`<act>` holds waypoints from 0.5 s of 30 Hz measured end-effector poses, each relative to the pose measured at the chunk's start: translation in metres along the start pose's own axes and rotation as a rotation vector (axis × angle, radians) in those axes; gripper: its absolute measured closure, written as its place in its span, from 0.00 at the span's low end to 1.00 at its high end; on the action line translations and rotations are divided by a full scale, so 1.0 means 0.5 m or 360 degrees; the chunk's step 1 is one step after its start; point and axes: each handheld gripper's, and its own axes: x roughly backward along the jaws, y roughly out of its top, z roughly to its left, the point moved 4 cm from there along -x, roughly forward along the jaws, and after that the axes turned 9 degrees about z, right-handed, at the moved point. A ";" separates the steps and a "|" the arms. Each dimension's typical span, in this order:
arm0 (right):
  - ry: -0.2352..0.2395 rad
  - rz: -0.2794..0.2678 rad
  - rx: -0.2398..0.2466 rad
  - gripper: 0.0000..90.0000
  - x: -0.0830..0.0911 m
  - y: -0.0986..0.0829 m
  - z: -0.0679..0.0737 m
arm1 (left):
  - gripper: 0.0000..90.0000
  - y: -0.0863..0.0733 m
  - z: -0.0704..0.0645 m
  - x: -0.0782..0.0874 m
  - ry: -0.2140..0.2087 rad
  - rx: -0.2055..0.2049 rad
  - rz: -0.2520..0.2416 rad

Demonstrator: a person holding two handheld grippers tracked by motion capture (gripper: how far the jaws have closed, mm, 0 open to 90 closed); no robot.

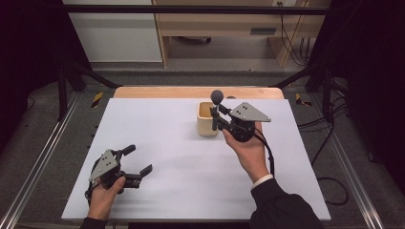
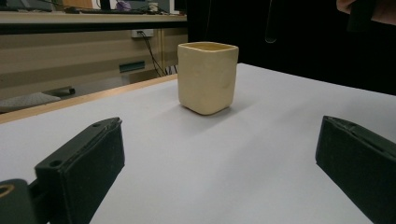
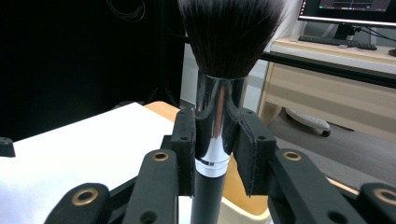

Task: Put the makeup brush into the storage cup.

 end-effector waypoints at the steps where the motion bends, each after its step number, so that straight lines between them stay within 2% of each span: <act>1: 0.0000 0.0000 0.0000 0.79 0.000 0.000 0.000 | 0.01 0.000 0.000 0.000 0.0000 0.0000 0.0000; 15: -0.0019 -0.0002 0.0019 0.79 0.001 0.018 -0.010 | 0.01 0.000 -0.006 -0.005 -0.0019 -0.0012 0.0007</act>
